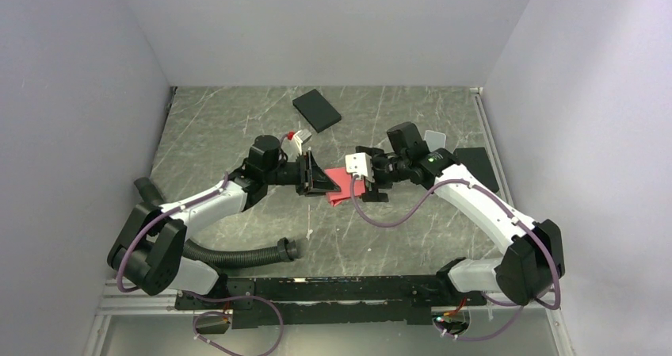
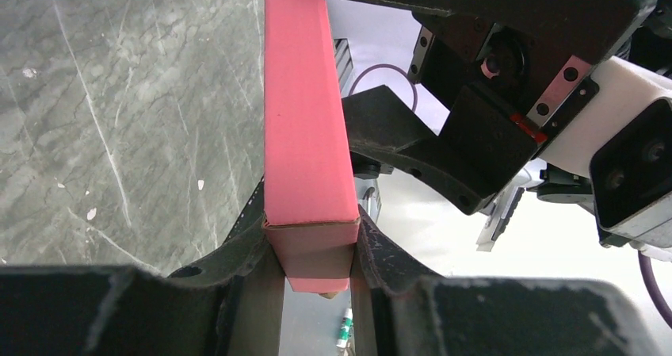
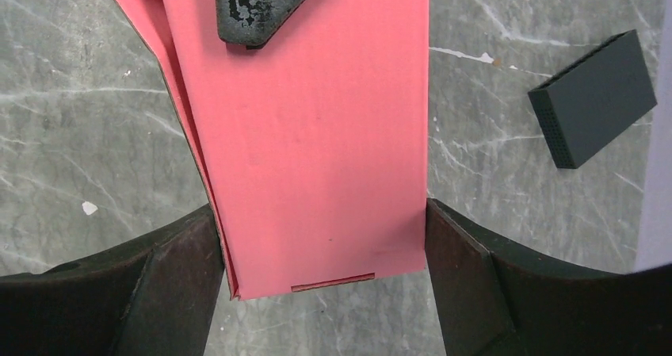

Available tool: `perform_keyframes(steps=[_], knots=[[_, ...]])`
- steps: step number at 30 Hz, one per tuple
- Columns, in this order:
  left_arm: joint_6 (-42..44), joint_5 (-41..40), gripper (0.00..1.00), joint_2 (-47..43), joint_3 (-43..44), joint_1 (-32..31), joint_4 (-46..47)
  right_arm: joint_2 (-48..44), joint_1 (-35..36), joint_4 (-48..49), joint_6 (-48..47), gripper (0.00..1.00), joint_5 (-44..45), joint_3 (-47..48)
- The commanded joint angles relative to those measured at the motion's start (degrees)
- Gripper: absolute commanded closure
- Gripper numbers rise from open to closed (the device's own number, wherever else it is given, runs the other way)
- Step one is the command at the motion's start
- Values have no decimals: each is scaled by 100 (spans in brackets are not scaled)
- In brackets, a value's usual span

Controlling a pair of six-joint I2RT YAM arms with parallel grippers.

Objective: Fold the paper box
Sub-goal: Close the paper box.

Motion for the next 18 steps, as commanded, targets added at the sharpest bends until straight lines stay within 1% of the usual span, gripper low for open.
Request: perform_keyframes(steps=[1,4,5,7,9,10,12,15,17,18], knots=[[77,740,100,-49,188,-184,135,116,0,191,-255,21,-211,445],[-19,724,100,-40,178,-184,205,140,4,67,-320,35,-307,508],[-39,710,100,-36,184,-185,203,134,-1,65,-318,38,-326,503],[-95,659,99,-51,171,-168,205,121,4,64,-288,40,-366,492],[-156,602,94,-78,141,-147,217,134,4,50,-253,41,-401,479],[-193,580,88,-94,122,-124,231,142,-4,47,-224,41,-421,475],[-223,508,74,-150,103,-103,203,166,3,46,-199,42,-439,443],[-209,414,56,-238,90,-76,122,179,4,73,-149,44,-461,369],[-157,329,46,-310,72,-64,5,160,4,145,-92,45,-459,294],[-96,274,42,-339,73,-55,-88,141,2,185,-67,45,-453,264]])
